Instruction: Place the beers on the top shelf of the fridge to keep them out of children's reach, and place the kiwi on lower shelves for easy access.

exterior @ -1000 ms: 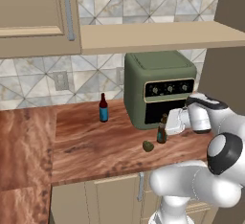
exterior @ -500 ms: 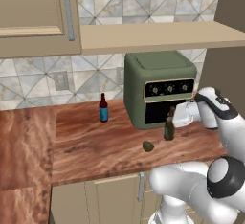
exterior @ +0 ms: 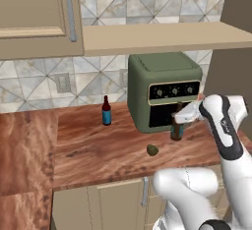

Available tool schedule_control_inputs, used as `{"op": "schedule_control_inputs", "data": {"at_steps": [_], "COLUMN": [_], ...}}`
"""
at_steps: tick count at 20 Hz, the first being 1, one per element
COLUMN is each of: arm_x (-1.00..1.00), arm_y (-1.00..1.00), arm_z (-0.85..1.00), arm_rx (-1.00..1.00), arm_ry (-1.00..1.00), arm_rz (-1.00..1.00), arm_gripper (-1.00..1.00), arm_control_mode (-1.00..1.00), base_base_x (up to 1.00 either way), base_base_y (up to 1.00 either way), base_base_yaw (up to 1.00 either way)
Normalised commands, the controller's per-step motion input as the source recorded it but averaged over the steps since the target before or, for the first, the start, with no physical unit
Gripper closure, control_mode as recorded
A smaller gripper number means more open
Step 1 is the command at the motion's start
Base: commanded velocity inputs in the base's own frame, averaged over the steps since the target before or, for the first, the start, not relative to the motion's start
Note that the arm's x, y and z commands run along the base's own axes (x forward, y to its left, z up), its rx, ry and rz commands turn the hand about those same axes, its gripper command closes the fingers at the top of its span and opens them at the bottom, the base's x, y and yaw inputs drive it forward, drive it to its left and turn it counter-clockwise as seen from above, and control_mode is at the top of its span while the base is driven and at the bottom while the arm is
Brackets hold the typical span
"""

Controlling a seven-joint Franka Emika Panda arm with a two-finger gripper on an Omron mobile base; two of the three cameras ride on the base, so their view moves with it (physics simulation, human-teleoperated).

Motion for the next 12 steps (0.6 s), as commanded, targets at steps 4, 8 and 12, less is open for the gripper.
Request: {"op": "schedule_control_inputs", "data": {"at_steps": [4,8,12], "arm_x": [-0.55,-0.46,-0.27], "arm_y": [0.62,0.6,0.29], "arm_z": [0.48,0.5,0.58], "arm_rx": [-0.07,-0.09,-0.11], "arm_ry": [0.0,0.0,0.07], "arm_rz": [-0.38,-0.36,-0.27], "arm_gripper": [1.0,1.0,1.0], "arm_control_mode": [-1.0,-1.0,-1.0], "base_base_x": [0.0,0.0,0.0], "base_base_y": [0.0,0.0,0.0], "base_base_yaw": [0.0,0.0,0.0]}}
